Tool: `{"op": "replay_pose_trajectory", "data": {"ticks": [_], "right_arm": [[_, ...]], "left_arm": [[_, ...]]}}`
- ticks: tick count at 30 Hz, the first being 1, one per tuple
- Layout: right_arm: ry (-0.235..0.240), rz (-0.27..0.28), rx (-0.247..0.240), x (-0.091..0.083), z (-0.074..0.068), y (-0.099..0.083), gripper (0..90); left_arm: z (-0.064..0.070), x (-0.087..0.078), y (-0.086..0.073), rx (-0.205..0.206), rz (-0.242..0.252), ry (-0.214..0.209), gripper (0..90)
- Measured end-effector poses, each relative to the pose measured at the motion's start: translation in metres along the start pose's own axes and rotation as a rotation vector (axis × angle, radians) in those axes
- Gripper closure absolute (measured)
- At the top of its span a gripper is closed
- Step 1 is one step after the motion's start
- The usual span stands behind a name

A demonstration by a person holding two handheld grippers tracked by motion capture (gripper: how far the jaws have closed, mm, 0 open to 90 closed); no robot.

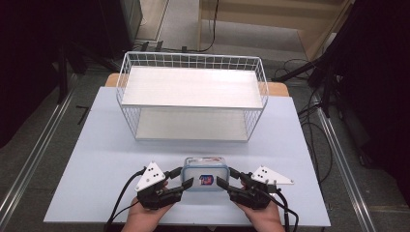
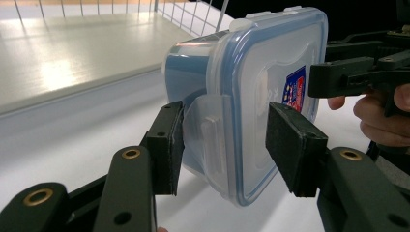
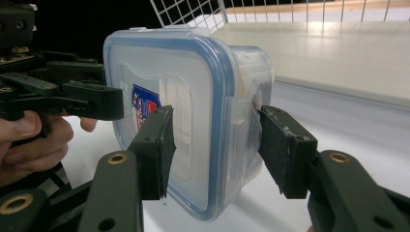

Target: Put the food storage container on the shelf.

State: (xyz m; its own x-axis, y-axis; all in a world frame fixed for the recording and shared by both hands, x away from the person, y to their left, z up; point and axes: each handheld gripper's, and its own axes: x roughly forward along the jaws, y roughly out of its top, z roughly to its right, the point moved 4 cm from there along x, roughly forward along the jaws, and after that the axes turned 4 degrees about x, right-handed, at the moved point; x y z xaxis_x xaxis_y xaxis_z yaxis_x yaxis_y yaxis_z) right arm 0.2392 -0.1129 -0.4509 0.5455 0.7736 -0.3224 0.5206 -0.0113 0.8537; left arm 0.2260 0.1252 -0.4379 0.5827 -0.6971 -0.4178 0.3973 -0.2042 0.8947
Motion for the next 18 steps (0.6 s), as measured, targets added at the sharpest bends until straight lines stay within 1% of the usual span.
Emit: {"op": "replay_pose_trajectory", "data": {"ticks": [2, 5, 9, 12, 16, 18], "right_arm": [[-0.002, 0.013, -0.020, -0.001, -0.001, 0.003, 48.6], [-0.004, 0.035, -0.041, -0.004, -0.005, 0.009, 48.6], [-0.009, 0.062, -0.071, -0.007, -0.009, 0.015, 48.3], [-0.016, 0.077, -0.093, -0.007, -0.012, 0.020, 47.7], [-0.014, 0.094, -0.107, -0.009, -0.015, 0.024, 47.6], [-0.015, 0.099, -0.106, -0.010, -0.016, 0.025, 47.6]], "left_arm": [[0.001, -0.001, 0.003, 0.015, 0.020, 0.002, 49.5], [0.003, -0.005, 0.009, 0.027, 0.035, 0.006, 49.4], [0.004, -0.009, 0.015, 0.062, 0.056, 0.015, 49.4], [0.006, -0.011, 0.019, 0.070, 0.071, 0.025, 49.4], [0.007, -0.014, 0.023, 0.092, 0.084, 0.031, 49.4], [0.008, -0.014, 0.024, 0.093, 0.093, 0.031, 49.4]]}}
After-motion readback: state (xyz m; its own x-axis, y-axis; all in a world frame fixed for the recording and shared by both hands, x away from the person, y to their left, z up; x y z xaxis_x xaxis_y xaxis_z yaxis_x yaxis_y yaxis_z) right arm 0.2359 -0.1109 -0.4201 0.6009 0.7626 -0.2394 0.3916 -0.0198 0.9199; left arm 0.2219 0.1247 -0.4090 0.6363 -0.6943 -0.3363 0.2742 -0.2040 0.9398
